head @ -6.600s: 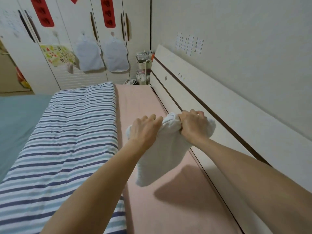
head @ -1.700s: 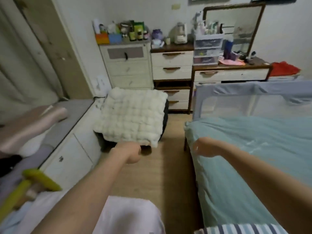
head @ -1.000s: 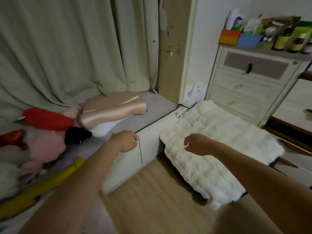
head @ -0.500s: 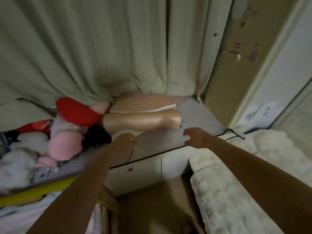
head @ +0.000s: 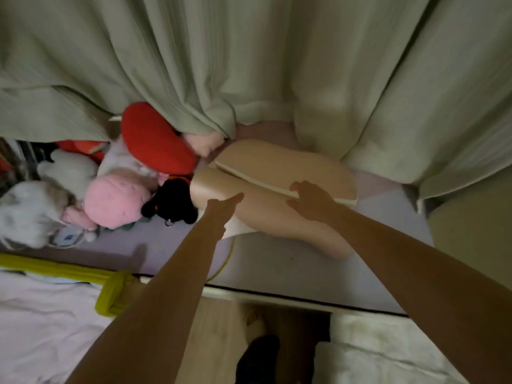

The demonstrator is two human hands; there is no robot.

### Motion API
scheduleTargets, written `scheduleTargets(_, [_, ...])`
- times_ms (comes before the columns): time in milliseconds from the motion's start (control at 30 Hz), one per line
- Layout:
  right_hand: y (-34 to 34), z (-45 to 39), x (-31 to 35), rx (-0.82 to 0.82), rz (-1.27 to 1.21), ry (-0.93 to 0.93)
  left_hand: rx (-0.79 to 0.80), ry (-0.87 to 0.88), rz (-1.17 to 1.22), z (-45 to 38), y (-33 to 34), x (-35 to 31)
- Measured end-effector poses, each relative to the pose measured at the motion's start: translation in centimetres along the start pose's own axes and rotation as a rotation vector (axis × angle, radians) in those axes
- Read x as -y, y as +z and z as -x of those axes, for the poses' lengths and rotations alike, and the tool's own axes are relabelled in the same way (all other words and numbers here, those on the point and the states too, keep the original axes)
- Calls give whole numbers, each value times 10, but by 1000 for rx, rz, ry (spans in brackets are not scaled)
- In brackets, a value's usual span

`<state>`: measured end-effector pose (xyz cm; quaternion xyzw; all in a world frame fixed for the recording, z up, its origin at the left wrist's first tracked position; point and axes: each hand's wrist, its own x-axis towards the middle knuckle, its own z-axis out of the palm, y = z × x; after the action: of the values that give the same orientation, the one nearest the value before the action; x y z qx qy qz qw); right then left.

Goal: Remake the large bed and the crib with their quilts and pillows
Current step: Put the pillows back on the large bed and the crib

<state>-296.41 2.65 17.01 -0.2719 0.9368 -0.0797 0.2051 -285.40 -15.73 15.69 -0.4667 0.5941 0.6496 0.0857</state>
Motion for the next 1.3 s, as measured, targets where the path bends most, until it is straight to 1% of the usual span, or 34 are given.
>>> scheduleTargets(33, [2, -11, -4, -25, 0, 4, -9, -25, 2, -10, 5, -3])
scheduleTargets(167, [12, -81, -15, 22, 9, -18, -32, -195, 32, -58, 27, -8])
scheduleTargets(200, [9, -82, -19, 16, 18, -15, -28, -223, 56, -54, 34, -4])
scheduleTargets(267, [14, -118, -23, 26, 4, -18, -64, -291, 105, -81, 44, 0])
scheduleTargets(367, [21, -159, -35, 16, 14, -27, -175, -343, 97, -114, 68, 0])
scheduleTargets(500, [25, -203, -50, -20, 67, -77, -276, -332, 121, -135, 93, -6])
scheduleTargets(533, [25, -217, -53, -6, 79, -94, -306, -325, 173, -140, 97, -6])
scheduleTargets(600, [27, -244, -57, 28, 99, -125, -395, -382, 284, -147, 103, -7])
scheduleTargets(667, [31, -270, -63, 67, 134, -130, -461, -432, 296, -155, 110, -11])
scheduleTargets(767, [36, -296, -69, 87, 154, -118, -495, -420, 271, -169, 110, -23])
scheduleTargets(867, [35, -311, -76, 85, 47, 6, -505, -392, 282, -183, 107, -23])
scheduleTargets(933, [37, -326, -85, 76, -31, 69, -540, -372, 277, -190, 107, -21])
scheduleTargets(967, [36, -334, -89, 114, -109, 89, -549, -353, 273, -192, 106, -22])
scheduleTargets(1033, [38, -347, -100, 248, -310, 129, -562, -329, 245, -194, 107, -27])
scheduleTargets(1067, [40, -352, -104, 320, -364, 138, -572, -323, 223, -195, 105, -29])
scheduleTargets(1100, [38, -352, -105, 347, -394, 149, -582, -322, 206, -195, 104, -29])
scheduleTargets(1167, [22, -330, -92, 291, -427, 198, -595, -286, 154, -196, 101, -34])
scheduleTargets(1300, [12, -304, -77, 149, -390, 273, -630, -178, 60, -188, 94, -46])
